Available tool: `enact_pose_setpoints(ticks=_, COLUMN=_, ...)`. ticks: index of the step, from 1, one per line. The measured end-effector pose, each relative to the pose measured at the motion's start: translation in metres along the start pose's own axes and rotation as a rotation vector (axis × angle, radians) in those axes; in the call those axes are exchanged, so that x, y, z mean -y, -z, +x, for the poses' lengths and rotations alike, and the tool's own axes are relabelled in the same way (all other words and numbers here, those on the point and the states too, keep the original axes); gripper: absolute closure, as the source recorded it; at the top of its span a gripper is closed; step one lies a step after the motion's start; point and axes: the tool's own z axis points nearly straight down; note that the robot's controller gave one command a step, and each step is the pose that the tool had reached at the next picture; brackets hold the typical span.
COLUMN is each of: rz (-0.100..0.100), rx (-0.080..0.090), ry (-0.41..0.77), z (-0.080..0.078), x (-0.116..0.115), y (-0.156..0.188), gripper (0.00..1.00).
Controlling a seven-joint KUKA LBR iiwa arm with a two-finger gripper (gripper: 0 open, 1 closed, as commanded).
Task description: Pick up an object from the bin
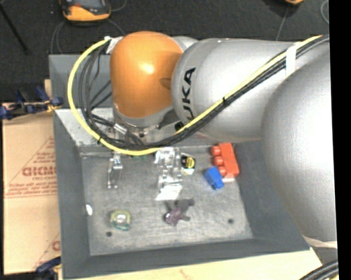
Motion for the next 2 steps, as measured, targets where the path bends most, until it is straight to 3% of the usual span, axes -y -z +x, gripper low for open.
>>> enact_pose_setpoints(ticks=1, rz=0.004, rx=0.002, ry=0.112, z=-0.019, x=0.059, y=-0.105, gripper=0.0)
enact_pose_setpoints(ticks=2, rz=0.003, rx=0.0, ry=0.345, z=0.084, x=0.079, y=-0.116, gripper=0.0)
